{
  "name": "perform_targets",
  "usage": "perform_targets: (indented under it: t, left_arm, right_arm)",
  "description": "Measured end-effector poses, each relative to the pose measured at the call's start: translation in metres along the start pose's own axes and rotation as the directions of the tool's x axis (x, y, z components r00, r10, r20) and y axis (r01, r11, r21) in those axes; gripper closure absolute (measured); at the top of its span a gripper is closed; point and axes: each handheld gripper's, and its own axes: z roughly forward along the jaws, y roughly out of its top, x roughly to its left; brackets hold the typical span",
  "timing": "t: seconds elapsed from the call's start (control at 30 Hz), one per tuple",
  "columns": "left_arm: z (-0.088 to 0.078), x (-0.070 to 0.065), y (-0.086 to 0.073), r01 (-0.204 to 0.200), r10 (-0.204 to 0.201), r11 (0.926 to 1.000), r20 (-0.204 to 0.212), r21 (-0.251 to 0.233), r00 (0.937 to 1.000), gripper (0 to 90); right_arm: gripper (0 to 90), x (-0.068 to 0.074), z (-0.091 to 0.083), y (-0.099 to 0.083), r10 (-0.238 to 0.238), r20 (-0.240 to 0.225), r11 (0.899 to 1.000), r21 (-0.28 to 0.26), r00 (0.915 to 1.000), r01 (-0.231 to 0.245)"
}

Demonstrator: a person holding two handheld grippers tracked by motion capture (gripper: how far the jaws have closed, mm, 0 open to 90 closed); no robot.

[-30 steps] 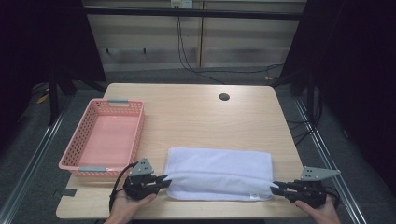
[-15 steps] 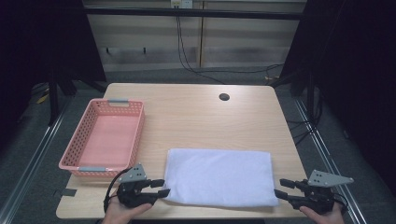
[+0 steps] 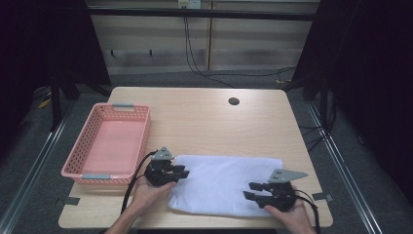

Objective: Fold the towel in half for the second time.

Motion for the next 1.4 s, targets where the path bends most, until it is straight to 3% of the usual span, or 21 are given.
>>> perform_targets:
  t: [0.07,0.1,0.17,0.2,0.23,0.3,0.43,0.57,0.67,0.77,0.83,0.9,1.0,1.03,1.1,1.13,1.27,1.4]
  left_arm:
    - [0.004,0.002,-0.001,-0.002,0.002,0.9997,-0.001,0.022,1.0,64.8]
    - [0.006,0.004,-0.002,-0.003,0.003,0.9997,-0.001,0.026,1.0,64.8]
    - [0.008,0.005,-0.003,-0.002,0.002,0.9995,0.002,0.031,1.0,65.4]
    - [0.008,0.005,-0.003,0.005,-0.005,0.9996,0.002,0.027,1.0,65.4]
    - [0.008,0.004,-0.004,0.003,-0.003,0.9995,-0.001,0.03,1.0,65.9]
    - [0.009,0.003,-0.004,0.012,-0.011,0.9997,-0.011,0.023,0.9999,65.9]
    - [0.01,-0.002,-0.004,0.017,-0.017,0.9995,-0.009,0.028,0.9998,65.9]
    - [0.015,-0.011,-0.002,0.014,-0.015,0.9988,0.032,0.047,0.9994,65.7]
    - [0.018,-0.019,0.001,-0.002,-0.002,0.9979,0.076,0.064,0.9971,65.7]
    - [0.017,-0.021,0.005,-0.011,0.005,0.9979,0.087,0.064,0.9962,63.7]
    - [0.012,-0.016,0.008,0.013,-0.016,0.9992,0.079,0.037,0.9967,60.5]
    - [0.002,-0.009,0.013,0.022,-0.022,0.9998,0.05,-0.002,0.9985,58.6]
    - [-0.003,0.005,0.021,0.05,-0.05,0.9984,0.014,-0.026,0.9986,56.0]
    - [-0.003,0.009,0.021,0.07,-0.07,0.9965,0.012,-0.045,0.9975,55.6]
    - [0.002,0.016,0.02,0.076,-0.076,0.9965,-0.005,-0.035,0.9971,53.8]
    - [0.004,0.019,0.019,0.085,-0.086,0.996,-0.016,-0.028,0.9962,52.8]
    - [0.009,0.027,0.017,0.114,-0.114,0.9933,-0.027,-0.019,0.9931,49.0]
    - [0.011,0.03,0.016,0.121,-0.122,0.9924,-0.038,-0.023,0.9918,46.3]
  right_arm:
    - [51.5,0.01,0.019,0.006,0.001,-0.008,0.999,0.034,1.0,-0.001]
    - [50.9,0.015,0.027,0.008,-0.016,-0.023,0.999,0.047,0.9996,0.017]
    - [49.8,0.023,0.042,0.012,-0.054,-0.008,0.996,0.064,0.9985,0.055]
    - [49.2,0.023,0.05,0.013,-0.055,-0.024,0.996,0.073,0.9982,0.057]
    - [49.1,0.023,0.055,0.014,-0.063,-0.012,0.994,0.089,0.998,0.063]
    - [49.3,0.022,0.061,0.013,-0.114,0.004,0.988,0.104,0.9935,0.113]
    - [53.4,0.013,0.058,0.01,-0.113,-0.026,0.989,0.096,0.9932,0.115]
    - [54.2,0.004,0.049,0.007,-0.136,-0.008,0.984,0.111,0.9907,0.136]
    - [54.1,-0.004,0.038,0.002,-0.129,0.015,0.985,0.12,0.9916,0.126]
    - [53.6,-0.007,0.029,0.0,-0.113,0.035,0.985,0.139,0.993,0.107]
    - [48.2,-0.002,0.028,0.001,-0.115,0.041,0.984,0.142,0.9925,0.108]
    - [47.3,0.006,0.03,0.004,-0.1,-0.011,0.989,0.112,0.9949,0.101]
    - [43.0,0.03,0.042,0.013,-0.124,-0.089,0.986,0.098,0.9883,0.133]
    - [41.7,0.039,0.048,0.016,-0.138,-0.121,0.984,0.096,0.9831,0.15]
    - [38.7,0.056,0.061,0.024,-0.169,-0.158,0.978,0.098,0.9729,0.185]
    - [38.3,0.066,0.068,0.029,-0.179,-0.198,0.976,0.091,0.9636,0.2]
    - [35.5,0.083,0.093,0.042,-0.223,-0.24,0.963,0.095,0.945,0.251]
    - [31.5,0.09,0.113,0.044,-0.235,-0.248,0.954,0.126,0.9399,0.272]
